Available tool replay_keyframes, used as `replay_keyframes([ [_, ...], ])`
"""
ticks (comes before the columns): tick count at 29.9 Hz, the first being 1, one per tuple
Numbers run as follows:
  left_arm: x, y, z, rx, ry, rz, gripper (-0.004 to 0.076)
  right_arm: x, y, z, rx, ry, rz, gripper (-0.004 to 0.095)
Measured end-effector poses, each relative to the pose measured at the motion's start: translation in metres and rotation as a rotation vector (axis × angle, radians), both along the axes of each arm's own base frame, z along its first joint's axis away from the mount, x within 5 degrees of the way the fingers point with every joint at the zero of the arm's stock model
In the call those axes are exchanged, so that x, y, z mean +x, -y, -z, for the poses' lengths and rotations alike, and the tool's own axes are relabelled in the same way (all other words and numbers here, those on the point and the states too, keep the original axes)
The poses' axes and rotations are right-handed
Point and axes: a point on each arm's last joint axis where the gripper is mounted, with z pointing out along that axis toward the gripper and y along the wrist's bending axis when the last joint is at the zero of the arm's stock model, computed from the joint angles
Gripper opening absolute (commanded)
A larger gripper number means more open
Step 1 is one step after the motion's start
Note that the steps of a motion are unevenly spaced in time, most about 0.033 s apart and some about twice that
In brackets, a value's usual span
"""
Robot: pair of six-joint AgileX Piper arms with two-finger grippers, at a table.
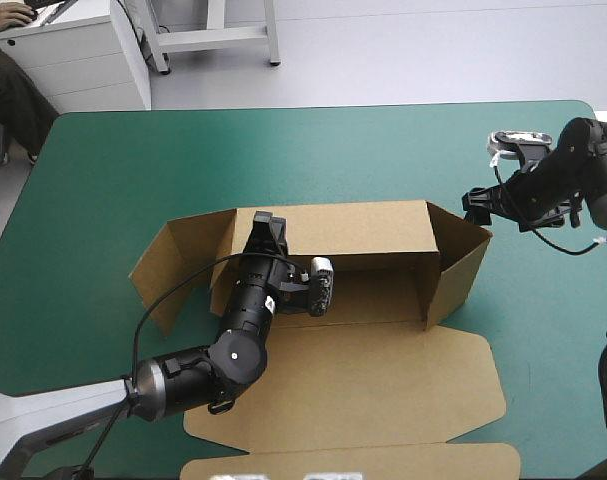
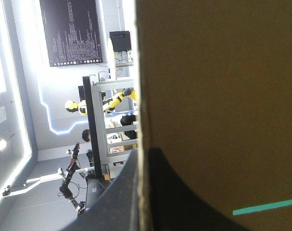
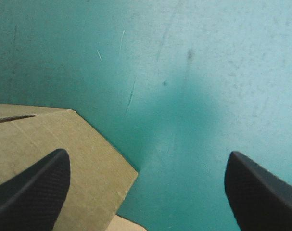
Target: Fold the box
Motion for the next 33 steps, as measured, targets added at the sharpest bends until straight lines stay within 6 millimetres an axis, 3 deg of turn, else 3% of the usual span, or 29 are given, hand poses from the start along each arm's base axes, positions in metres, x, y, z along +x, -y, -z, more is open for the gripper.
replay_keyframes([
  [7, 0.000, 0.000, 0.000, 0.000, -0.001, 0.002, -0.0010, -0.027, -0.002, -0.008, 0.013, 0.025, 0.000, 0.0791],
  [16, 0.000, 0.000, 0.000, 0.000, -0.001, 0.002, -0.0010, -0.062, -0.005, 0.014, 0.030, 0.094, 0.018, 0.0791],
  [25, 0.000, 0.000, 0.000, 0.000, -0.002, 0.003, -0.0010, -0.095, -0.015, 0.036, 0.081, 0.163, -0.086, 0.0791],
  [33, 0.000, 0.000, 0.000, 0.000, -0.002, 0.004, -0.0010, -0.106, -0.022, 0.052, 0.108, 0.192, -0.234, 0.0791],
])
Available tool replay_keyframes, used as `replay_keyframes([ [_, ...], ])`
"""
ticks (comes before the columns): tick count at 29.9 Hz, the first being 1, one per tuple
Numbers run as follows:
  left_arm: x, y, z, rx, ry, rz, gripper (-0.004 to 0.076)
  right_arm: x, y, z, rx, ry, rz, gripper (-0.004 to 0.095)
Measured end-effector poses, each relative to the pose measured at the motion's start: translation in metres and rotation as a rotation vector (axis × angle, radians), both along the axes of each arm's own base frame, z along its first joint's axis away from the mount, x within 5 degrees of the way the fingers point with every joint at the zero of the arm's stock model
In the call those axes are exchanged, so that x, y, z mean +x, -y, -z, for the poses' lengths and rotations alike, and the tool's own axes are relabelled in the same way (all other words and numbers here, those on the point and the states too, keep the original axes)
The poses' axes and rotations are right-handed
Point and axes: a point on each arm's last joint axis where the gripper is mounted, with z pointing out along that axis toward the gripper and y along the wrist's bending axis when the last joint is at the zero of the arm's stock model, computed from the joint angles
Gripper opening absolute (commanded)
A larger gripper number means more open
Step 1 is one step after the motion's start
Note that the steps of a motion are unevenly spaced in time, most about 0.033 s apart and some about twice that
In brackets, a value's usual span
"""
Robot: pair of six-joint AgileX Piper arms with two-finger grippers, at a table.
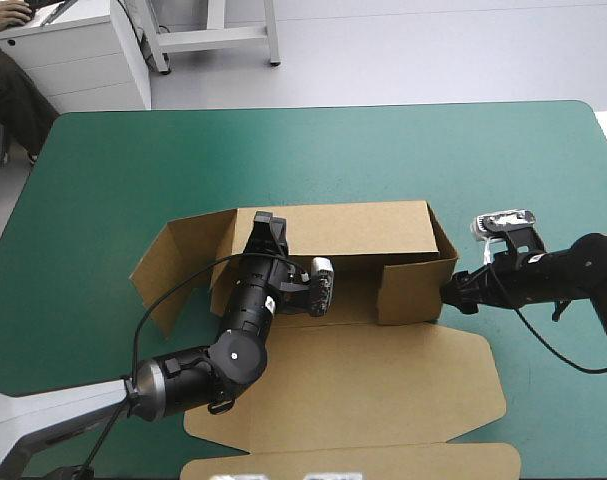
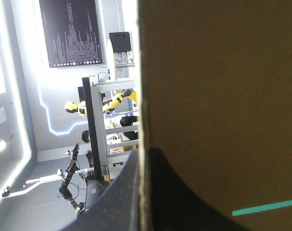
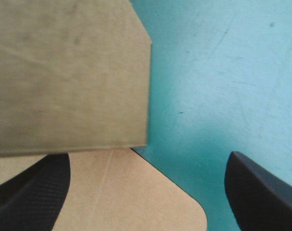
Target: Fold the box
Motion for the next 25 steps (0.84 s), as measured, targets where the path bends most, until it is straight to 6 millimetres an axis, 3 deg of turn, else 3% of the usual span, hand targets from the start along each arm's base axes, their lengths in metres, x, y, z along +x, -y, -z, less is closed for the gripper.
replay_keyframes([
  [5, 0.000, 0.000, 0.000, 0.000, 0.000, 0.000, -0.0010, -0.002, -0.008, 0.008, 0.061, 0.062, -0.096, 0.0791],
  [16, 0.000, 0.000, 0.000, 0.000, -0.001, 0.001, -0.0010, 0.000, -0.011, 0.010, 0.080, 0.157, -0.130, 0.0791],
  [25, 0.000, 0.000, 0.000, 0.000, -0.001, 0.000, -0.0010, -0.023, -0.028, 0.019, 0.061, 0.293, -0.090, 0.0791],
])
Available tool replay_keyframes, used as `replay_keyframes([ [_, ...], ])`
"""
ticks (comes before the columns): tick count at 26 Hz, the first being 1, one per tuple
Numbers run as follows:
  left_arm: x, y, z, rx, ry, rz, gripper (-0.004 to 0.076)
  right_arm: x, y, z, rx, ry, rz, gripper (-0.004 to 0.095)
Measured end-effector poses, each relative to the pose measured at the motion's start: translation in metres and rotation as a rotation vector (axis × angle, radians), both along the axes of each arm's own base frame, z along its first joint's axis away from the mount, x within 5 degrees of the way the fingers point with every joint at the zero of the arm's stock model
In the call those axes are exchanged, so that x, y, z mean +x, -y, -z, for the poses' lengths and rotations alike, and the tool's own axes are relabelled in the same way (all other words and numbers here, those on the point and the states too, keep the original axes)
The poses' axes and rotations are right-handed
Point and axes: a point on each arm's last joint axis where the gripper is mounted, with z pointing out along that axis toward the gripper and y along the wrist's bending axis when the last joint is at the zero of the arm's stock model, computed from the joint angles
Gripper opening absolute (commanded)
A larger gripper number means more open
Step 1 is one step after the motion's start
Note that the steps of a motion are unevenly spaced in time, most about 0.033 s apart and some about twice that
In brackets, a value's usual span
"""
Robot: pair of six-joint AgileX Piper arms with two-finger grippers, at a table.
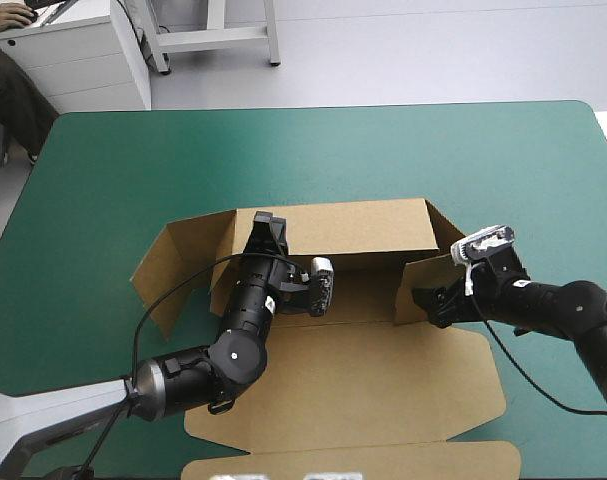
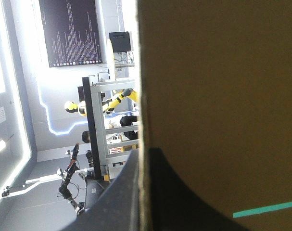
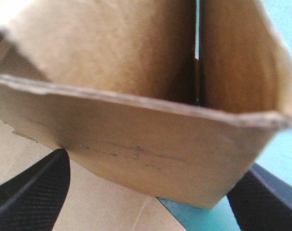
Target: Fold the box
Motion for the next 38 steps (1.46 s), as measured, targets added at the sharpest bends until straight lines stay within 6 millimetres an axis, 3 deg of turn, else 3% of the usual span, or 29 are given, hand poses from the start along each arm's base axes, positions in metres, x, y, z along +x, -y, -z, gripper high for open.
replay_keyframes([
  [6, 0.000, 0.000, 0.000, 0.000, 0.000, 0.000, -0.0010, -0.003, -0.021, -0.005, 0.010, 0.090, 0.008, 0.0791],
  [9, 0.000, 0.000, 0.000, 0.000, 0.000, 0.000, -0.0010, -0.002, -0.026, -0.008, 0.018, 0.125, 0.027, 0.0742],
  [13, 0.000, 0.000, 0.000, 0.000, 0.001, -0.002, -0.0010, -0.003, -0.031, -0.005, 0.012, 0.166, 0.052, 0.0436],
  [14, 0.000, 0.000, 0.000, 0.000, 0.001, -0.002, -0.0010, -0.003, -0.031, -0.004, 0.008, 0.172, 0.052, 0.0290],
  [17, 0.000, 0.000, 0.000, 0.000, 0.001, -0.004, -0.0010, -0.004, -0.032, 0.001, -0.012, 0.189, 0.064, -0.0001],
  [24, 0.000, -0.001, 0.000, 0.000, 0.003, -0.013, -0.0009, -0.001, -0.035, 0.003, -0.031, 0.229, 0.080, -0.0015],
  [27, 0.000, -0.002, 0.000, -0.003, 0.003, -0.018, 0.0073, 0.002, -0.037, 0.005, -0.036, 0.234, 0.088, -0.0015],
  [29, 0.000, -0.001, 0.000, -0.005, -0.003, -0.006, 0.0191, 0.003, -0.037, 0.007, -0.042, 0.233, 0.088, -0.0015],
  [32, 0.000, 0.000, 0.001, -0.020, -0.012, 0.001, 0.0449, 0.004, -0.038, 0.008, -0.052, 0.233, 0.084, -0.0014],
  [34, 0.000, 0.001, 0.001, -0.051, -0.020, -0.002, 0.0573, 0.005, -0.038, 0.008, -0.055, 0.236, 0.084, -0.0014],
  [38, -0.001, 0.001, 0.001, -0.121, -0.036, -0.016, 0.0607, 0.007, -0.038, 0.009, -0.059, 0.236, 0.087, -0.0014],
])
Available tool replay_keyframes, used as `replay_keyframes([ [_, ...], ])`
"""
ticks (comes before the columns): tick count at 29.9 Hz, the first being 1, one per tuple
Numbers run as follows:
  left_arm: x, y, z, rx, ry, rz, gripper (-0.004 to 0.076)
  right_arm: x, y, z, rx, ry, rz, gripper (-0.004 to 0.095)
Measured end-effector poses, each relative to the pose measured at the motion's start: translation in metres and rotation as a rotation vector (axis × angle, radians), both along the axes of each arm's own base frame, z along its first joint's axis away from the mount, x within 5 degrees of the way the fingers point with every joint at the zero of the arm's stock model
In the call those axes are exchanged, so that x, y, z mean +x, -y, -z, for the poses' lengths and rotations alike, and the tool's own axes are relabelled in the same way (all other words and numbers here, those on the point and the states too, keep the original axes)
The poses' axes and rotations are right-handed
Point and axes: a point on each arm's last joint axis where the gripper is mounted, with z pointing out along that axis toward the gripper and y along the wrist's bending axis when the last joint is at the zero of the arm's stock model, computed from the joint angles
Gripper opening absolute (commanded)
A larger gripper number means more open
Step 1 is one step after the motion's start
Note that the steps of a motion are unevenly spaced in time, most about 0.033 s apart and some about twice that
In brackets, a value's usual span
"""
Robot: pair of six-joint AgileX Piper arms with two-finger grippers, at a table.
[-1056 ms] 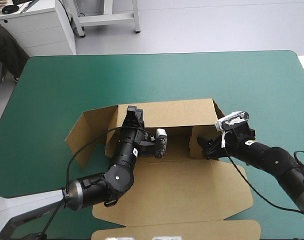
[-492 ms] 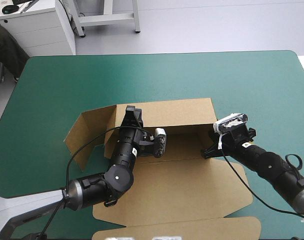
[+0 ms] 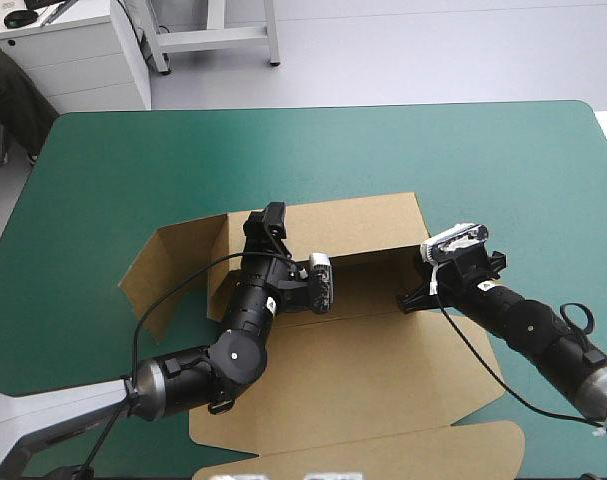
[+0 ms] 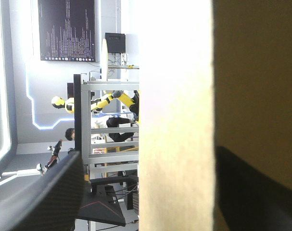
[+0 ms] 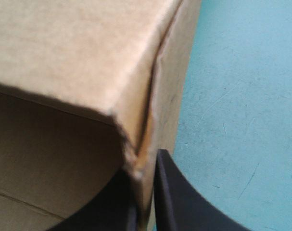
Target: Fold the box
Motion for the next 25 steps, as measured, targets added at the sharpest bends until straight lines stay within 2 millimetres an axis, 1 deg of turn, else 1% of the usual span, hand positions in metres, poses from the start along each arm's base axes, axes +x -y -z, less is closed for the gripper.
replay_keyframes([
  [7, 0.000, 0.000, 0.000, -0.018, 0.000, -0.010, 0.0606, 0.003, 0.000, 0.000, 0.012, 0.014, 0.038, -0.0014],
  [11, -0.006, 0.003, -0.002, -0.015, 0.018, -0.011, 0.0606, 0.011, 0.001, 0.000, 0.011, 0.027, 0.073, -0.0014],
  [19, -0.031, 0.015, -0.006, 0.012, 0.077, 0.012, 0.0606, 0.047, -0.010, -0.005, 0.000, 0.050, 0.109, -0.0014],
  [25, -0.040, 0.018, -0.008, 0.039, 0.100, 0.029, 0.0605, 0.073, -0.016, -0.007, -0.009, 0.082, 0.147, -0.0014],
])
